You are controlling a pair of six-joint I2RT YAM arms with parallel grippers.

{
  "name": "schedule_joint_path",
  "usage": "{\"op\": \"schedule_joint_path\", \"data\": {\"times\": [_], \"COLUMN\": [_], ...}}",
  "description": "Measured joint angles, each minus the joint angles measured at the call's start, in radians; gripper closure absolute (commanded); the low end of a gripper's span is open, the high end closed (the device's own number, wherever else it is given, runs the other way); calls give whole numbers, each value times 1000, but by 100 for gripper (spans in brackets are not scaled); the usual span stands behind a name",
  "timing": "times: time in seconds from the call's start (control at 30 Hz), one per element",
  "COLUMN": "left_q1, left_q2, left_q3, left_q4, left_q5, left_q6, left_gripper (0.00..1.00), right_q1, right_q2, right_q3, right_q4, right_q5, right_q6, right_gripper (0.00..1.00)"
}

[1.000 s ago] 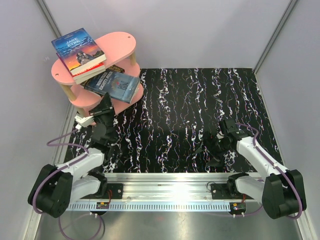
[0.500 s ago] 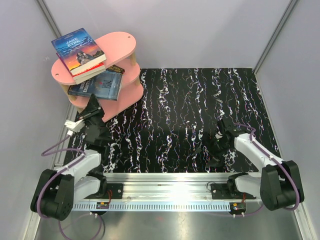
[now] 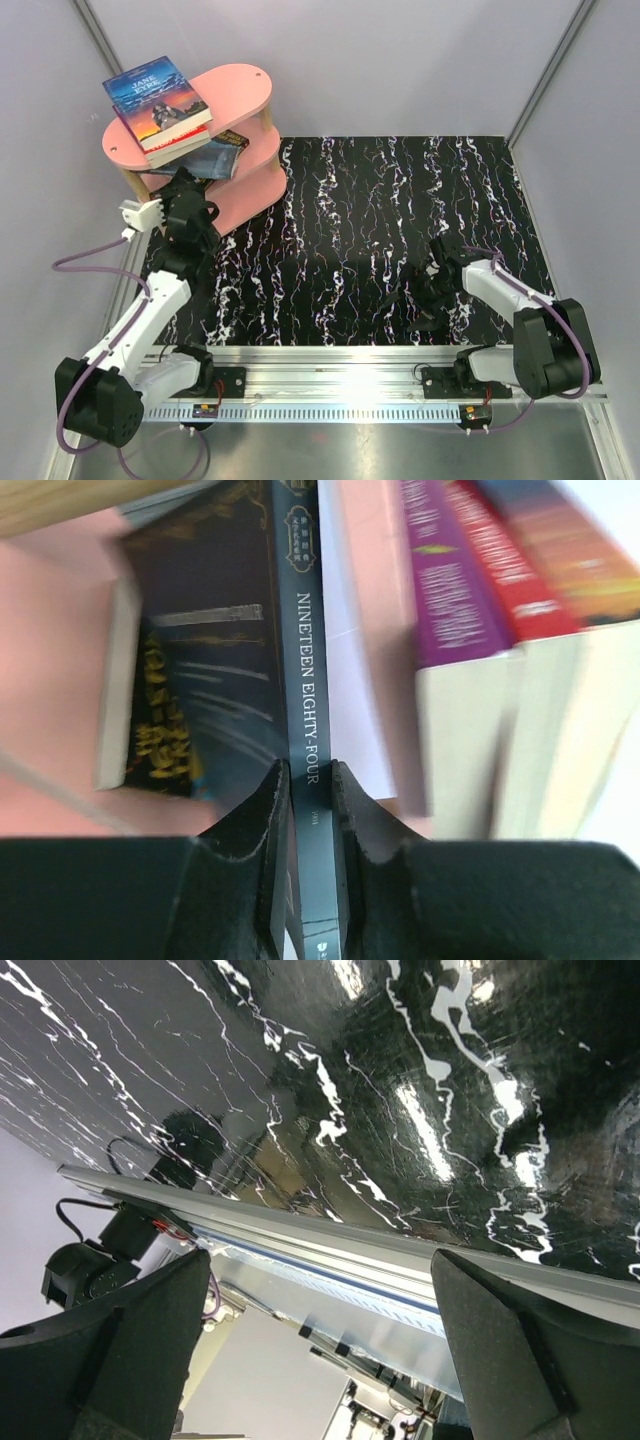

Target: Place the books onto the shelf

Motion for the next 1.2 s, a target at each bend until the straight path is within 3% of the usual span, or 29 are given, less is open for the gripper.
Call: {"op": "schedule_joint_path", "data": {"times": [0.13, 0.4, 0.5, 0.8, 1.03, 1.07, 1.2], "left_q1": [-22, -74, -81, -85, -85, -85, -85], "left_q2": [14, 97, 129, 240, 338, 354, 410], "left_q3": [0, -35, -33, 18, 138, 156, 211], "left_q4": [-75, -26, -40, -123, -235, -252, -272], "left_q5": [-5, -7, -10, -46, -74, -75, -80], "left_q6": [-54, -106, -151, -300, -434, -447, -498], "left_gripper": [100, 97, 86, 75, 59, 49, 24], "right_q1": [0, 0, 0, 0, 0, 0, 0], "right_q2": [11, 29, 31, 64, 86, 91, 117], "right_q3": [0, 1, 1, 13, 65, 71, 92], "right_q4": [15, 26, 26, 19, -3, -5, -8], "right_q5": [0, 0, 0, 3, 13, 13, 14], "right_q6": [2, 2, 2, -14, -37, -40, -47], "right_gripper": [0, 0, 0, 0, 0, 0, 0]}}
